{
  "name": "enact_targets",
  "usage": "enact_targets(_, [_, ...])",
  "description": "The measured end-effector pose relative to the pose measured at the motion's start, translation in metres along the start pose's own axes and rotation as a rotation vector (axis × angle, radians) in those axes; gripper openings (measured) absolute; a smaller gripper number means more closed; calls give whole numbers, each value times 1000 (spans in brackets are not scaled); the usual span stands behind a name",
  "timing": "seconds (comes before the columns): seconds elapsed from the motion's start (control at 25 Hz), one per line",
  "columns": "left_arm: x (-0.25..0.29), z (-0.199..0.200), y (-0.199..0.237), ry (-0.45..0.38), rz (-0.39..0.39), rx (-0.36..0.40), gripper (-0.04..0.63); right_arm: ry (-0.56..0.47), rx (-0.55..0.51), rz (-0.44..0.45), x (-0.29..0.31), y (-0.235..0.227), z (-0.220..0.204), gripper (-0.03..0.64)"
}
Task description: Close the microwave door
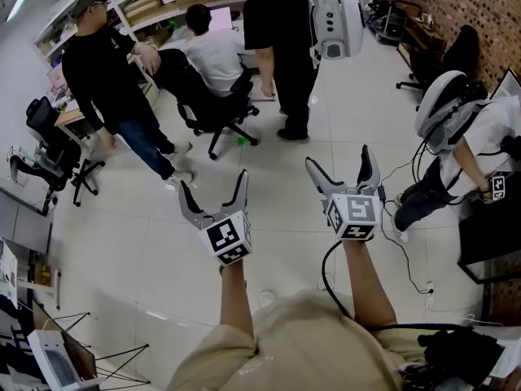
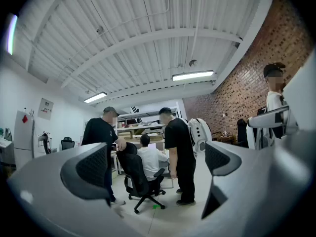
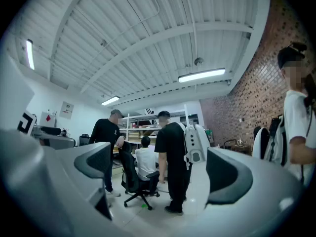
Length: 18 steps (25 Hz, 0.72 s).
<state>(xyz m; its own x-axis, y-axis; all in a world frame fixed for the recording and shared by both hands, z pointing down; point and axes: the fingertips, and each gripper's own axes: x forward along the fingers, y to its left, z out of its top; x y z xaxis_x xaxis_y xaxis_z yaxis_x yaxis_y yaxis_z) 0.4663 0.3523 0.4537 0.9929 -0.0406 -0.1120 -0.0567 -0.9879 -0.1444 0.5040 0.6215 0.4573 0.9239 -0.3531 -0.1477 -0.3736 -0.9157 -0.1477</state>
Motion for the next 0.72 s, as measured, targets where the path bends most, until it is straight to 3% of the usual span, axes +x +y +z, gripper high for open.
enact_targets(0.16, [-6,5,-14,6,39,22,595,11,5,68,5,-6,0,589])
enact_targets(0.32, [-26,-4,-3,36,134,57,595,32,15,214,17,18,-19,589])
enact_targets(0.56, [-82,-39,40,64,349,80,595,45,40,465,32,85,-66,589])
enact_targets(0.72, [-155,-56,87,98,555,89,595,94,80,682,29,168,-101,589])
